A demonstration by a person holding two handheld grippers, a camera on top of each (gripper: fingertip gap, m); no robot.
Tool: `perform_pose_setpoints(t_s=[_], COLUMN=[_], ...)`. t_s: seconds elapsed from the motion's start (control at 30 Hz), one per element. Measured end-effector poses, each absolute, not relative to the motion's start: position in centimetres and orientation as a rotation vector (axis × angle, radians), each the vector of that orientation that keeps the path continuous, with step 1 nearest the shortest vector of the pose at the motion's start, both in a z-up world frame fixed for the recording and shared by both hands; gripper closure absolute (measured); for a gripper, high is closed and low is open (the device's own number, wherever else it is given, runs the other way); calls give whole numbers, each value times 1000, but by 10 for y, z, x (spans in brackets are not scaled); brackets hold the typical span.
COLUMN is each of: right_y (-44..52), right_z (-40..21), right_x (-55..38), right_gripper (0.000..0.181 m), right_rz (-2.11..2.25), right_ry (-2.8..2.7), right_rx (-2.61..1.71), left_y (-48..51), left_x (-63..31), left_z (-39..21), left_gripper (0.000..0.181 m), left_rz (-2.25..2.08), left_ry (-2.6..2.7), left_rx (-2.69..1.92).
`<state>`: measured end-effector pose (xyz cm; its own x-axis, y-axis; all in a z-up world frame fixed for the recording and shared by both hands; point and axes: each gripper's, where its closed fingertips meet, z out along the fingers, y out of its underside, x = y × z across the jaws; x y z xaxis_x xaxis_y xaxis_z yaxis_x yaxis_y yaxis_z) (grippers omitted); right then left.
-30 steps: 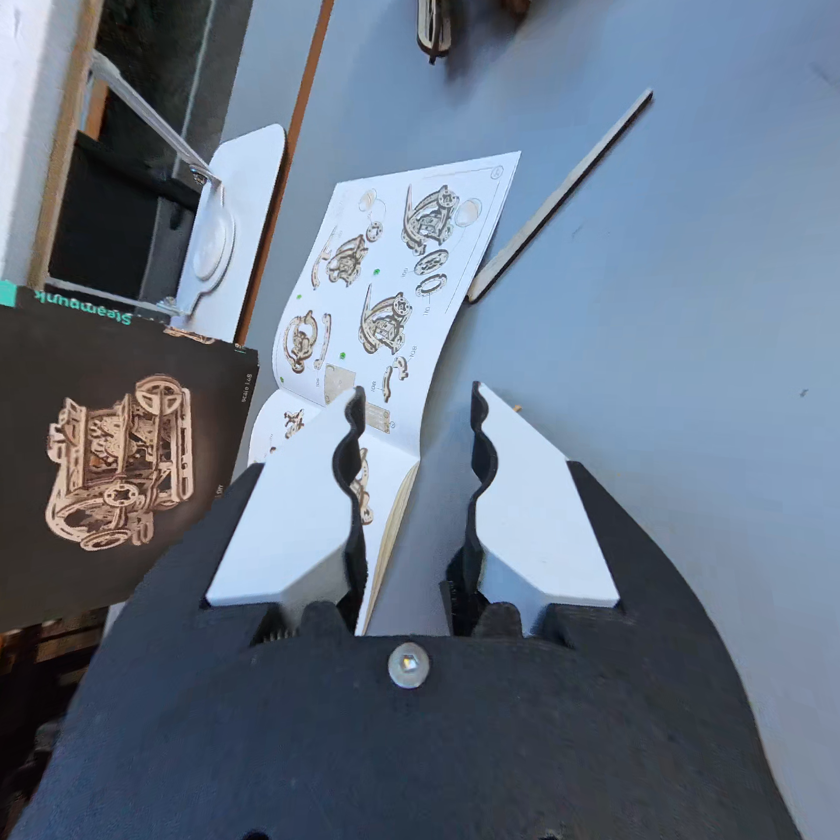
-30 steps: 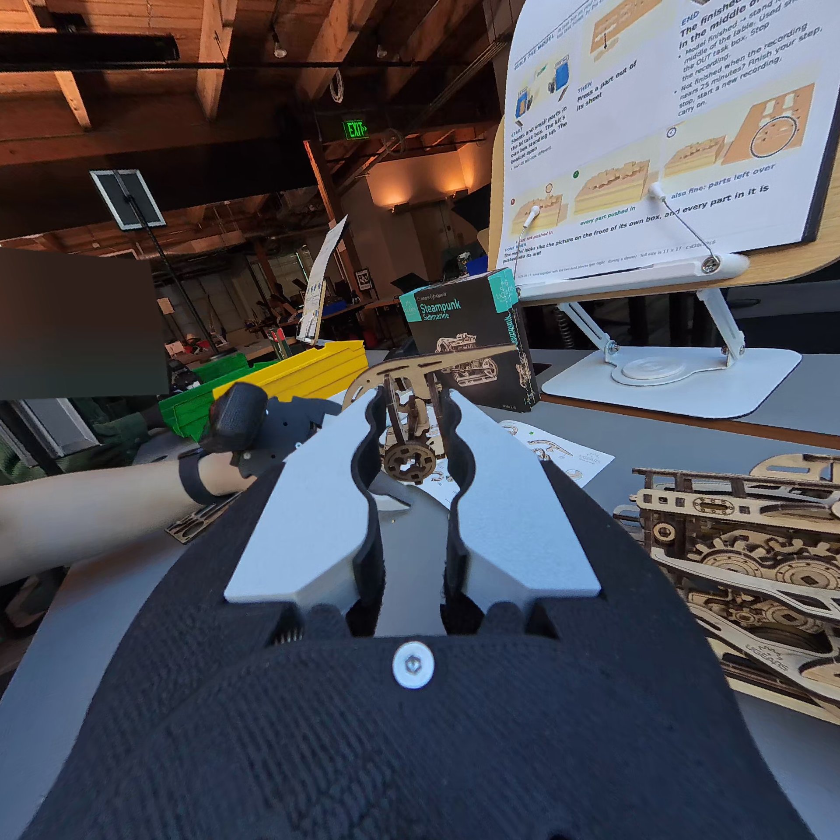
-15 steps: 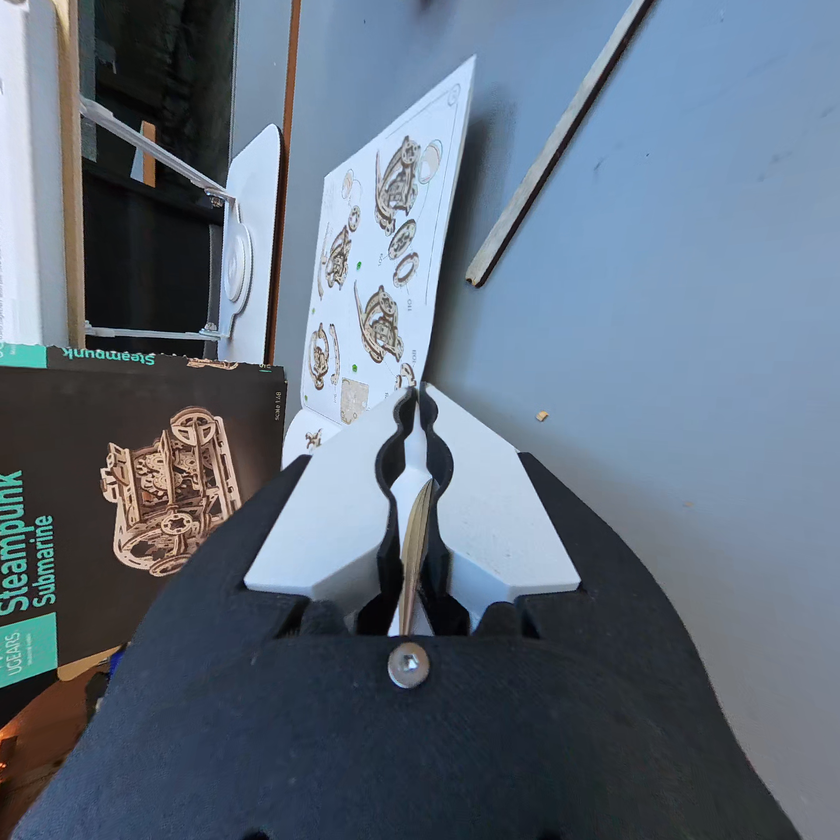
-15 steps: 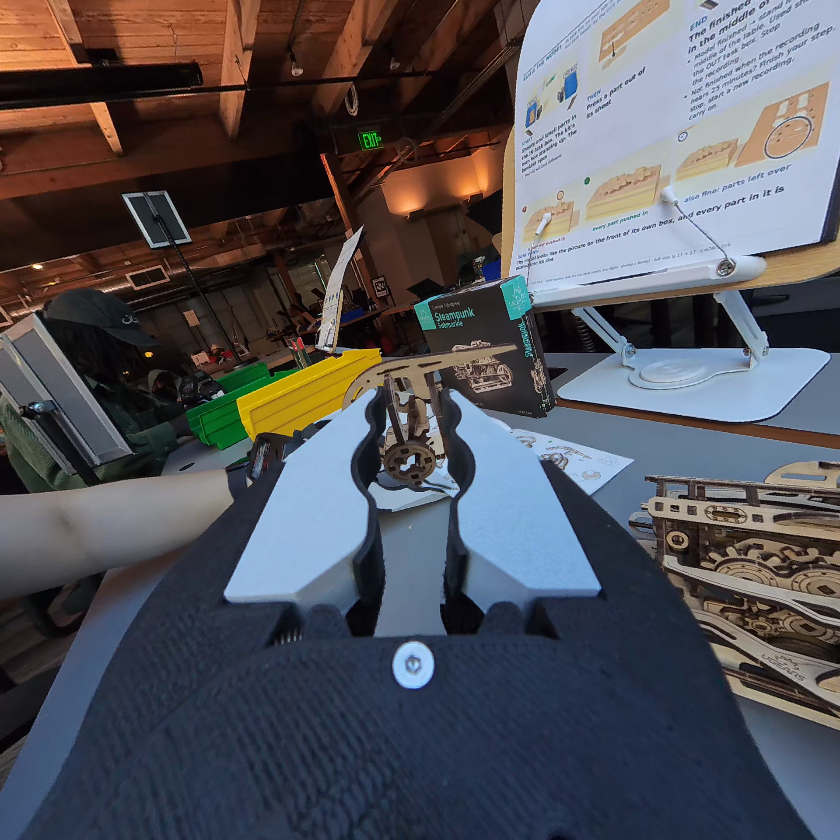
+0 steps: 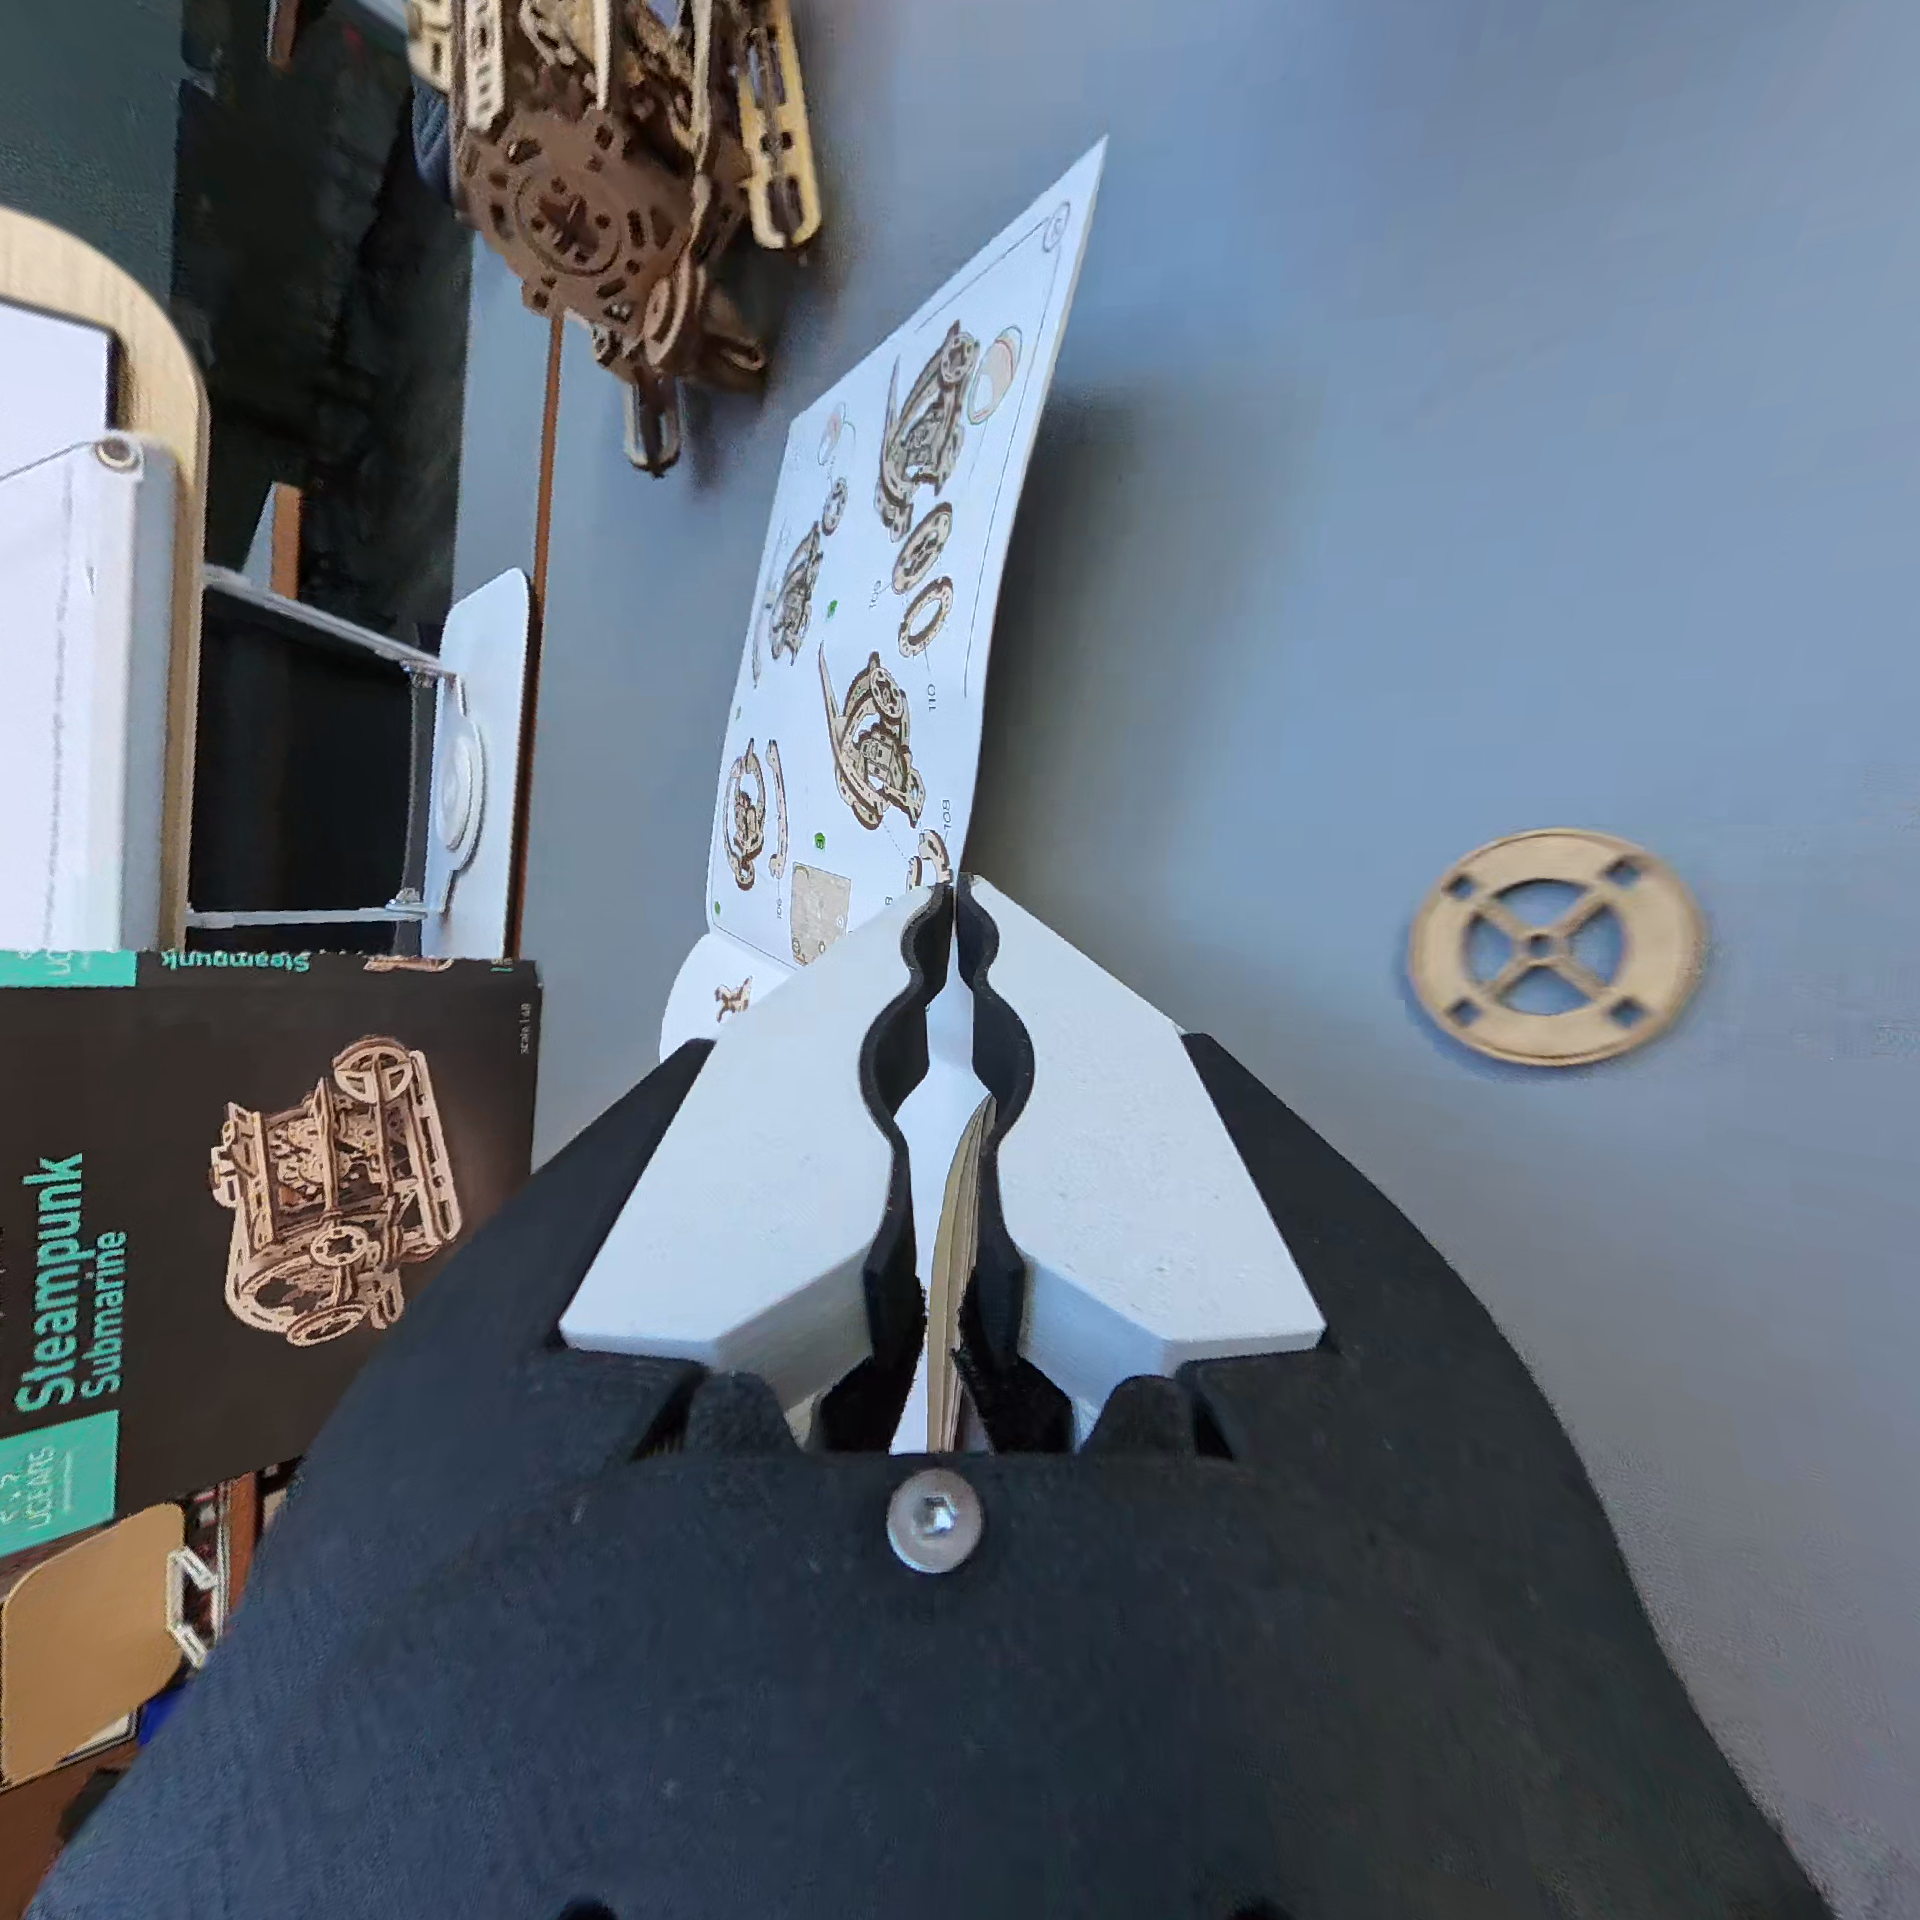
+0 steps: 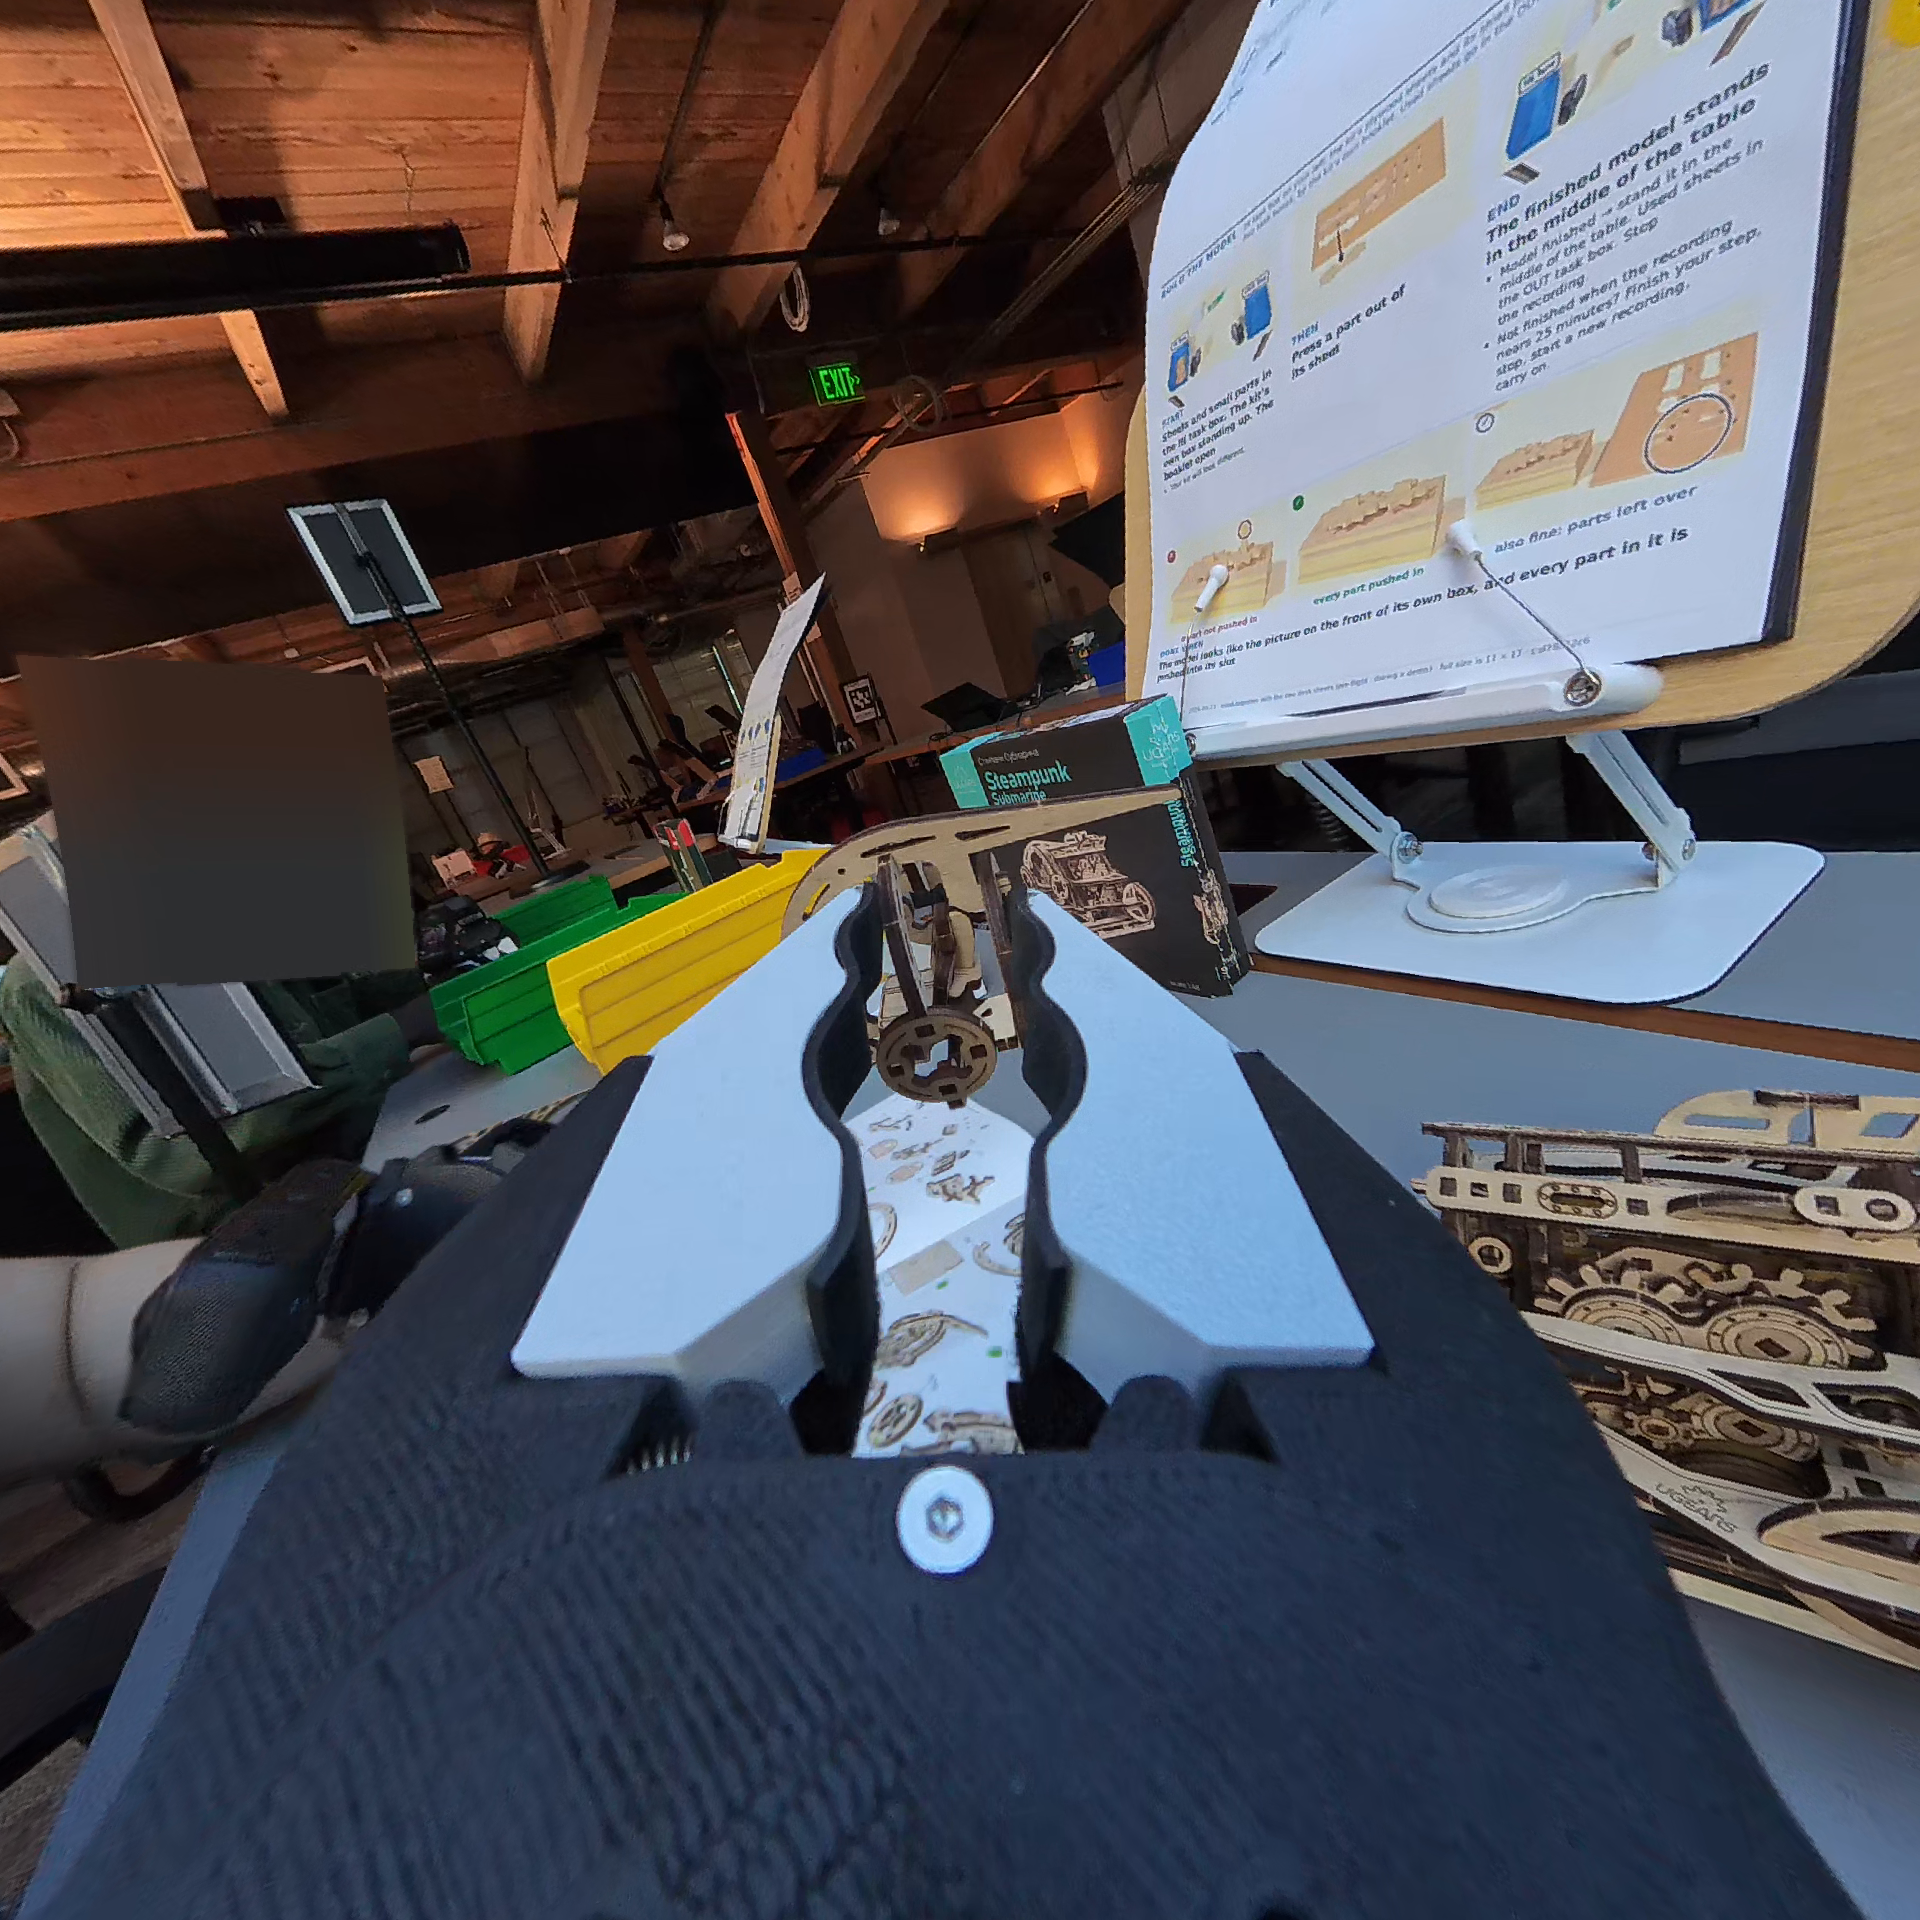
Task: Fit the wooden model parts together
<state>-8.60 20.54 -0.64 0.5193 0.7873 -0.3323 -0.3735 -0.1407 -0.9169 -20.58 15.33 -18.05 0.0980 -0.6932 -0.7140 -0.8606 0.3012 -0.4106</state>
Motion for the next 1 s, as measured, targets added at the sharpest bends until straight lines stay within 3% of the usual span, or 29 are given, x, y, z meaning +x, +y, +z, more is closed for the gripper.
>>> perform_pose_setpoints(t_s=[0.3,1.0], right_y=[205,203], right_z=[-12,-21], right_x=[-94,-107], right_gripper=[160,159], right_rz=[1105,1059], right_ry=[-399,-464], right_rx=[-1392,-1453], left_y=[106,99], left_x=[-191,-187], left_z=[-197,-197], left_gripper=[181,181], left_rz=[230,224], left_ry=[1707,1679], left_rx=[-1459,-1439])
